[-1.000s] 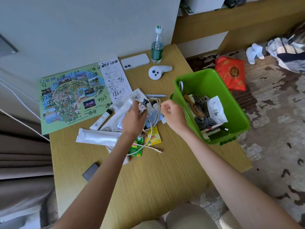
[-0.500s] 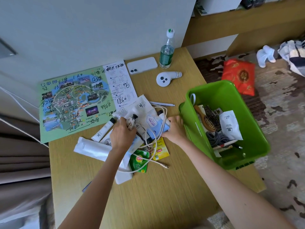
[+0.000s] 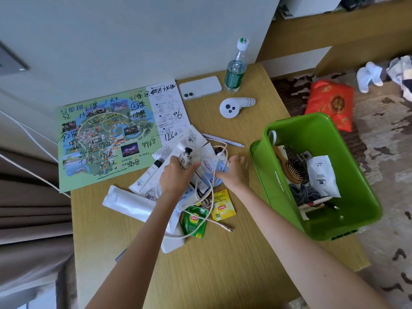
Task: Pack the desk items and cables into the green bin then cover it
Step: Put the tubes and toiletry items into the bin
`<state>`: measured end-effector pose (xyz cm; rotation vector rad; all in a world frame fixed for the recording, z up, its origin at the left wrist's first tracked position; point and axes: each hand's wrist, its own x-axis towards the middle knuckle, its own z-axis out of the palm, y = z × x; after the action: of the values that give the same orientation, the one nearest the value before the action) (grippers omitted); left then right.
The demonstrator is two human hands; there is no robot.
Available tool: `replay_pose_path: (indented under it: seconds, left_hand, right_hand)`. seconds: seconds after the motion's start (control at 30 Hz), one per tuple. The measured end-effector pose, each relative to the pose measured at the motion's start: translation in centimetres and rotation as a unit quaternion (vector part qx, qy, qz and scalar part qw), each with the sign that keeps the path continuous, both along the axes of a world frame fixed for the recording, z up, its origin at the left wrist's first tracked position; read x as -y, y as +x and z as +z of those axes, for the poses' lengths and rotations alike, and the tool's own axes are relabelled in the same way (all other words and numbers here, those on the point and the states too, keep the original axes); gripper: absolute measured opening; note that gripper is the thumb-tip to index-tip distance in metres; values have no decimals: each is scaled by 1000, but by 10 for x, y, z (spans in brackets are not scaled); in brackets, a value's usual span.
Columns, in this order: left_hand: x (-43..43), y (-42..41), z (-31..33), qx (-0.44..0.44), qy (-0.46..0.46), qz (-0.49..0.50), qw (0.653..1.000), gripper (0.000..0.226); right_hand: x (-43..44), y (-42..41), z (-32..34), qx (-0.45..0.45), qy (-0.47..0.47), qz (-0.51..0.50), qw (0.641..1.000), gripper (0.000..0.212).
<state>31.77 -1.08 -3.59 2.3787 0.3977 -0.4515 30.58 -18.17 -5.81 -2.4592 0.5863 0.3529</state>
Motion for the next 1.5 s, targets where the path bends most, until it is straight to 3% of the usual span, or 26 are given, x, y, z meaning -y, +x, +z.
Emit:
replay_pose_path:
  seconds: [0.17, 0.23, 0.3, 0.37, 0.43, 0.57, 0.77, 0.87, 0.97, 1.17, 1.3, 1.5]
  left_hand:
    - [10, 2, 4, -9, -11, -33, 999, 36]
    - [14, -1, 7, 36, -12, -48, 998, 36]
    - [18, -4, 11, 71, -25, -81, 994, 38]
    - [24, -8, 14, 56, -43, -127, 989, 43]
    - [30, -12, 15, 27, -26, -175, 984, 49]
    - [40, -22, 14, 49, -24, -177, 983, 48]
    - [36, -17, 19, 65, -98, -127, 985, 30]
    - [25, -12, 22, 54, -156, -55, 985, 23]
    - [15, -8, 22, 50, -168, -23, 984, 21]
    - [16, -20, 28, -31, -288, -110, 951, 39]
    - [23, -35, 22, -17, -203, -196, 959, 48]
    - [23, -37, 25, 22, -226, -95, 969, 39]
  right_hand:
    - [-8, 3, -2, -21, 4, -32, 999, 50]
    - [-6, 4, 0, -22, 28, -23, 999, 32]
    - [-5, 5, 5, -26, 83, -19, 996, 26]
    - [-3, 5, 11, -27, 185, -34, 982, 26]
    - [0, 6, 20, -36, 252, -56, 965, 10]
    - [9, 5, 37, -38, 301, -68, 951, 21]
    - [21, -4, 59, 9, 396, -75, 915, 19]
    - [24, -8, 68, 46, 383, -65, 920, 15]
    - [21, -11, 74, 97, 330, -57, 937, 30]
    - [14, -11, 89, 183, 273, -38, 944, 32]
    - [13, -12, 95, 196, 266, -44, 943, 35]
    - [22, -22, 105, 207, 287, -73, 933, 26]
